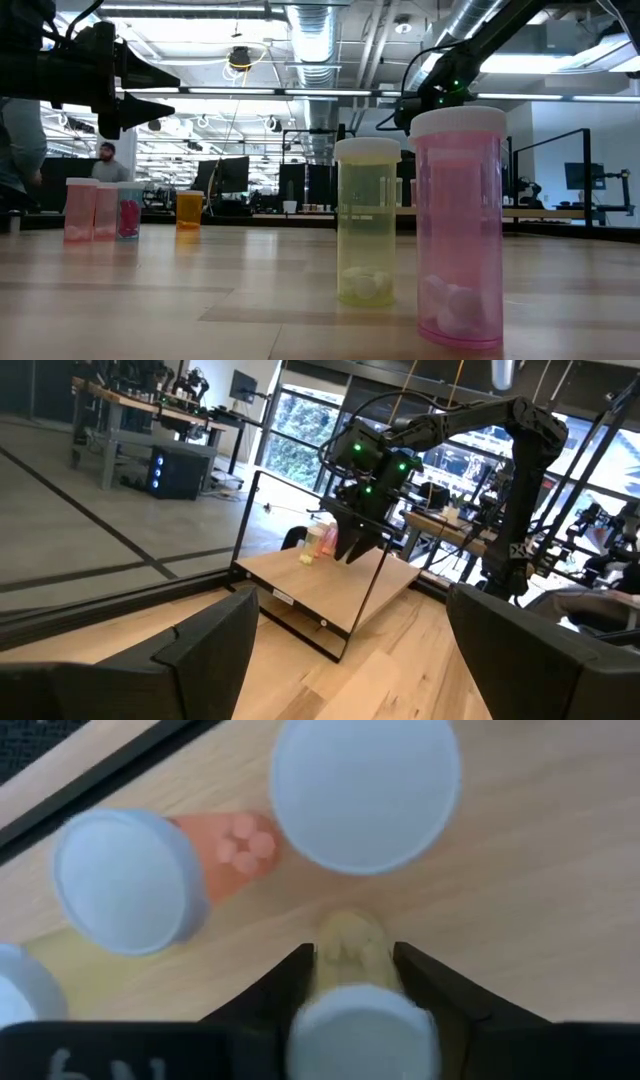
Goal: Pick and place medicine bottles onto shelf by color
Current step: Put the yellow pill bottle on the shelf, then put the blue pill bottle on the shelf
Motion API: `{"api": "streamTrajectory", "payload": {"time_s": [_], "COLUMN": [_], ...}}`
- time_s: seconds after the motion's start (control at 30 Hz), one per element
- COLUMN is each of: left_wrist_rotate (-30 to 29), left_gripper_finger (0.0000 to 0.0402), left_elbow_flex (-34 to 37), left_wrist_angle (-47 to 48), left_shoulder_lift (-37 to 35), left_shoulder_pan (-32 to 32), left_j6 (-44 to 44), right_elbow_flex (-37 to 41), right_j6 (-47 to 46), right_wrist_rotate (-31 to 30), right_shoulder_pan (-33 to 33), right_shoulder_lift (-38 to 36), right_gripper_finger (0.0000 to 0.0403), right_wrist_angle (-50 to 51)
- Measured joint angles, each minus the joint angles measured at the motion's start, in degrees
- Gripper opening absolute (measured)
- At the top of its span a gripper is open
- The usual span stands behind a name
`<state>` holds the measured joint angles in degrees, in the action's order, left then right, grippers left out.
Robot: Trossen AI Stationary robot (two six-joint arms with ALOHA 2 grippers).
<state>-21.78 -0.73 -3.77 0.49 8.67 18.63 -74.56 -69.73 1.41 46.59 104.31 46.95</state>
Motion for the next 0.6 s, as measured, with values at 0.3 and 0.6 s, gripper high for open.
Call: {"api": "streamTrajectory", "payload": {"time_s": [0.3, 0.6], "left_wrist_rotate": [0.0, 0.0], "left_gripper_finger": [0.0312, 0.0312], "left_elbow_flex": [0.0, 0.0], "left_wrist_angle": [0.0, 0.0], "left_shoulder_lift": [0.0, 0.0], "left_shoulder_pan": [0.0, 0.0], "left_j6": [0.0, 0.0], "right_elbow_flex": [-0.1, -6.4], "right_j6": [1.1, 3.7], "right_wrist_rotate": [-1.3, -1.3], "right_shoulder_pan": [0.0, 0.0], "right_shoulder_lift": [0.0, -0.1], "right_gripper_finger": [0.0228, 0.0277], "right_wrist_angle": [-0.3, 6.3]}}
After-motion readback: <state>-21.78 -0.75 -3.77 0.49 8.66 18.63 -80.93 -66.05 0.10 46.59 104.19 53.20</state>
